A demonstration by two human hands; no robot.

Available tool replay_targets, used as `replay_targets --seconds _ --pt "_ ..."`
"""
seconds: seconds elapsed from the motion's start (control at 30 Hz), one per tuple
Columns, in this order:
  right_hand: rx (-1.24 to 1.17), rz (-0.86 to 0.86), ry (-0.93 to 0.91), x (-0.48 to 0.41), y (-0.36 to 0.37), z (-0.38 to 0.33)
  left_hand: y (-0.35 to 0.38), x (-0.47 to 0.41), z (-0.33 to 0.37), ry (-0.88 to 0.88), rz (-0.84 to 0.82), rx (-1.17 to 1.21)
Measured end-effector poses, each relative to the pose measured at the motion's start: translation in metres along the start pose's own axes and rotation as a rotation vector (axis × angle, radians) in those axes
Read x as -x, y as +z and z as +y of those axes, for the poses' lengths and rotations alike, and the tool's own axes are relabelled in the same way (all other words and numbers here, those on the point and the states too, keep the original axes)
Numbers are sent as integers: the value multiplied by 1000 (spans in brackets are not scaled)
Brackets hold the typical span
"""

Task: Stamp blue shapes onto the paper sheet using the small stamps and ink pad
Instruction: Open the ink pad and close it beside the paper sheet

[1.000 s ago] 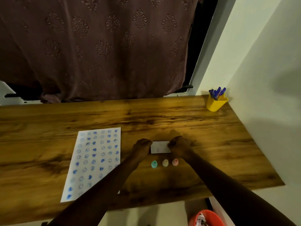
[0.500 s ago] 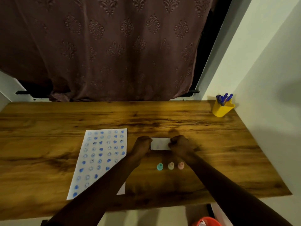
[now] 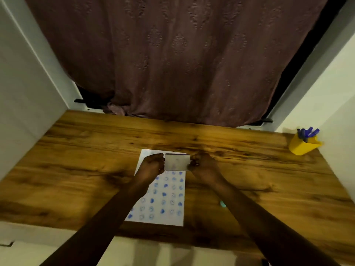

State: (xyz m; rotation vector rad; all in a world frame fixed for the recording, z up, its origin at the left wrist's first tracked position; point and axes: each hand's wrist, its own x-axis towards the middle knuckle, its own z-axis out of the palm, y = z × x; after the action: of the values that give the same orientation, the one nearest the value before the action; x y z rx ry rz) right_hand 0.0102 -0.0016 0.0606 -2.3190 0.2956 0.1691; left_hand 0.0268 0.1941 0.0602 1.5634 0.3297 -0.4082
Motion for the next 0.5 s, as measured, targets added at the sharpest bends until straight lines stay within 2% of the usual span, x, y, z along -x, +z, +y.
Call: replay_targets --seconds 0.13,0.5 --pt "11 -76 -47 -1 51 -37 -62 8 -11 -9 76 -9" --pt "-15 -263 -67 14 188 -109 -204 23 -58 25 152 -120"
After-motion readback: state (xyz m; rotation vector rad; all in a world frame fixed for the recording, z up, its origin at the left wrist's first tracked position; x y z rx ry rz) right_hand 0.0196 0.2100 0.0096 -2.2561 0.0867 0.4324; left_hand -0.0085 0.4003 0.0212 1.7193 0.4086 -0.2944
